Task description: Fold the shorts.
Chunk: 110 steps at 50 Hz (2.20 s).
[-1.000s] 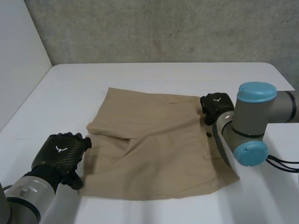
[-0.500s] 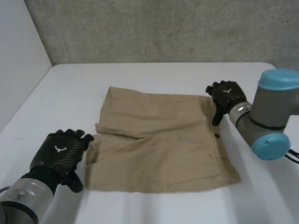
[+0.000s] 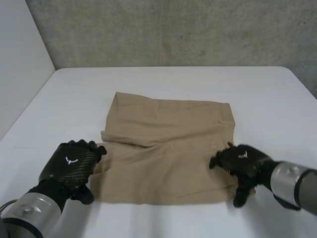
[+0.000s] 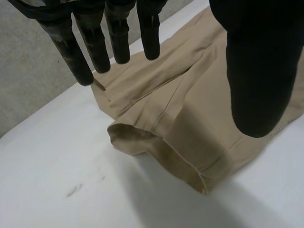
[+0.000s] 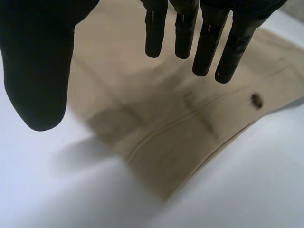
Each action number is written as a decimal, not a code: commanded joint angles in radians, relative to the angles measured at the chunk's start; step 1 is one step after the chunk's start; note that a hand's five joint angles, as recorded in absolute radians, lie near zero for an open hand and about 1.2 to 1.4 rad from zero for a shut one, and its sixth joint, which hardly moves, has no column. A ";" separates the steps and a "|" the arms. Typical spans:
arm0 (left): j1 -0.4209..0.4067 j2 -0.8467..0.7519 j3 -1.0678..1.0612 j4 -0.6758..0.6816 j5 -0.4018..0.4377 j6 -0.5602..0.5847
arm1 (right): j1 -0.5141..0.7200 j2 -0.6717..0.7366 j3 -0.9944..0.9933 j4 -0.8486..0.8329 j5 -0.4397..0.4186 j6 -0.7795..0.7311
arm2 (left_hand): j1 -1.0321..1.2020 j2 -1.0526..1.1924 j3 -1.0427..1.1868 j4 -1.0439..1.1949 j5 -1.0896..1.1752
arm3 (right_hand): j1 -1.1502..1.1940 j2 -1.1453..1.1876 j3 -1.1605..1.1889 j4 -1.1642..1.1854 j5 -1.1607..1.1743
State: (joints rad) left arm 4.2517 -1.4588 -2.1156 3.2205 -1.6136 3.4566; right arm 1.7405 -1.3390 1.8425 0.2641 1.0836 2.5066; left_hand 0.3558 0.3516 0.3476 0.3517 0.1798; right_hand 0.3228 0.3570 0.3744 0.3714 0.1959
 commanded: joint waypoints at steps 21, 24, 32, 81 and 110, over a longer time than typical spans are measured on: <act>-0.035 -0.094 -0.006 0.025 0.084 -0.004 | -0.136 -0.003 0.225 -0.350 -0.053 -0.071 | 0.075 0.079 0.083 0.079 0.076 | 0.687 0.652 0.635 0.638 0.639; -0.035 -0.095 -0.010 0.025 0.084 -0.004 | -0.134 0.012 0.215 -0.376 -0.051 -0.068 | 0.075 0.079 0.083 0.079 0.076 | 0.778 0.744 0.726 0.729 0.730; -0.044 -0.097 -0.020 0.025 0.084 -0.004 | -0.119 0.049 0.162 -0.388 -0.044 -0.029 | 0.081 0.085 0.089 0.085 0.082 | 1.073 1.039 1.022 1.025 1.026; -0.082 -0.092 -0.064 0.055 0.278 0.001 | 0.065 0.101 -0.031 -0.362 0.177 0.325 | 0.433 0.437 0.441 0.437 0.435 | 1.073 1.039 1.022 1.025 1.026; 0.004 -0.290 0.023 0.074 0.075 0.012 | 0.068 0.100 -0.011 -0.368 0.168 0.322 | 0.401 0.405 0.409 0.405 0.402 | 1.073 1.039 1.022 1.025 1.026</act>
State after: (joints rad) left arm 4.2643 -1.7402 -2.0888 3.2962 -1.5434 3.4696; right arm 1.8082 -1.2406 1.8291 -0.1025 1.2517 2.8301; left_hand 0.6667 0.6751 0.6747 0.6705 0.4955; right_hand 0.9694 1.1700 1.1940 1.1883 0.9894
